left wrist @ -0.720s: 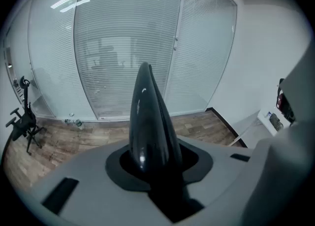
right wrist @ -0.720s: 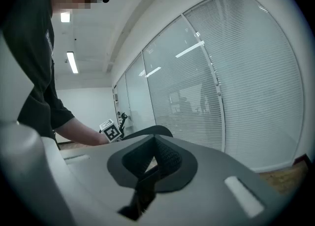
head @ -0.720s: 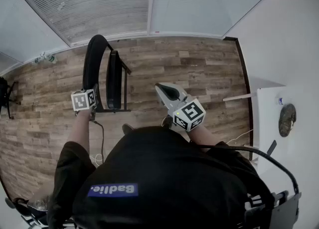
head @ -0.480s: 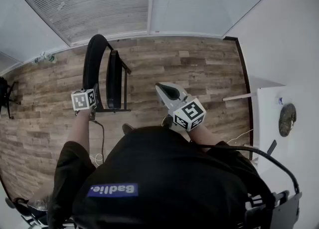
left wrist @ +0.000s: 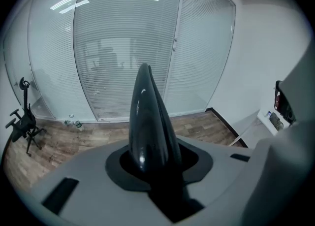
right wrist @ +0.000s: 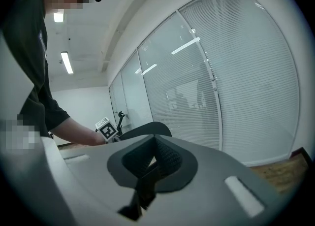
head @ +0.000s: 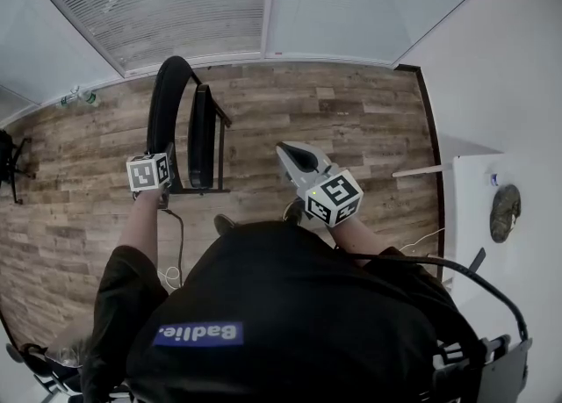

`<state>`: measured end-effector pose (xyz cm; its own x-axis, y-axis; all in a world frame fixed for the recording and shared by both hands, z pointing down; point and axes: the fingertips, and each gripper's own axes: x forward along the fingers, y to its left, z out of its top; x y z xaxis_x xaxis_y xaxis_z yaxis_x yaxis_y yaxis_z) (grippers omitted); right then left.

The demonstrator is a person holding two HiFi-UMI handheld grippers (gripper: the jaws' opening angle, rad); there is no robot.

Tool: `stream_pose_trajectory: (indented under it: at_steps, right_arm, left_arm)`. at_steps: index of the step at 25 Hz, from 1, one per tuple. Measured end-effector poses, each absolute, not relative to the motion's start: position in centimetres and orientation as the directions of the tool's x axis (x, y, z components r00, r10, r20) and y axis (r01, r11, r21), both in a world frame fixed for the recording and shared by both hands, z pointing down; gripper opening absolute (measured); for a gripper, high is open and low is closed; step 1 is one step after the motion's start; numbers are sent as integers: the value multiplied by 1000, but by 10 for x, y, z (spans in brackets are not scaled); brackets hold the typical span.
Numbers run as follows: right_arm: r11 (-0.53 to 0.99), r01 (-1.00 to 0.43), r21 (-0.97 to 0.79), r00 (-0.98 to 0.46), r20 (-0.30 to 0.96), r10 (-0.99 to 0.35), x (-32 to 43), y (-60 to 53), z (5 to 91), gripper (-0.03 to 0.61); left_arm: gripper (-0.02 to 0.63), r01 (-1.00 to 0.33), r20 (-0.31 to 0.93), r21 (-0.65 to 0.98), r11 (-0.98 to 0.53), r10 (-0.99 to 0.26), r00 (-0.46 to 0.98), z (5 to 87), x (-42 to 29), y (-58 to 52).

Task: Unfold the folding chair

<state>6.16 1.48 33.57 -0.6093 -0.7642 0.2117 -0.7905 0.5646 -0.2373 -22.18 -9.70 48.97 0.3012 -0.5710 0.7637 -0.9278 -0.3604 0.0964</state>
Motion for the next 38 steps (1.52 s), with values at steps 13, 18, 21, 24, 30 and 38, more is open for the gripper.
stream_pose_trajectory:
  at_steps: [13,18,21,24,30,38]
  right_arm:
    - [522,-800,-296,-597,306,-742,49,-1,378,-5]
    - [522,-792,-317,-609,338,-718,33,-6,394,-5]
    - [515,-789,-334,-612,369,-699,24,-13,408,-5]
    - [511,-782,-358,-623,400,-673,13,-24,423,-5]
    - [523,-762,-382,-648,455,-611,-19,-37,452,-5]
    - [529,-742,-413,-669,500,-550,-70,-72,491,-5]
  left_arm:
    - [118,-933,755,96,-346,-586,295,489,-226,-102]
    - [118,-936,755,91,-340,-590,287,489,-230,-98]
    - [118,-937,753,92,-338,-592,287,490,-230,-100]
    - [117,-936,751,94,-339,-593,290,491,-230,-106]
    - [109,-937,745,82,-339,-604,283,493,-235,-109]
    - [101,-933,740,90,-348,-604,297,495,-243,-111]
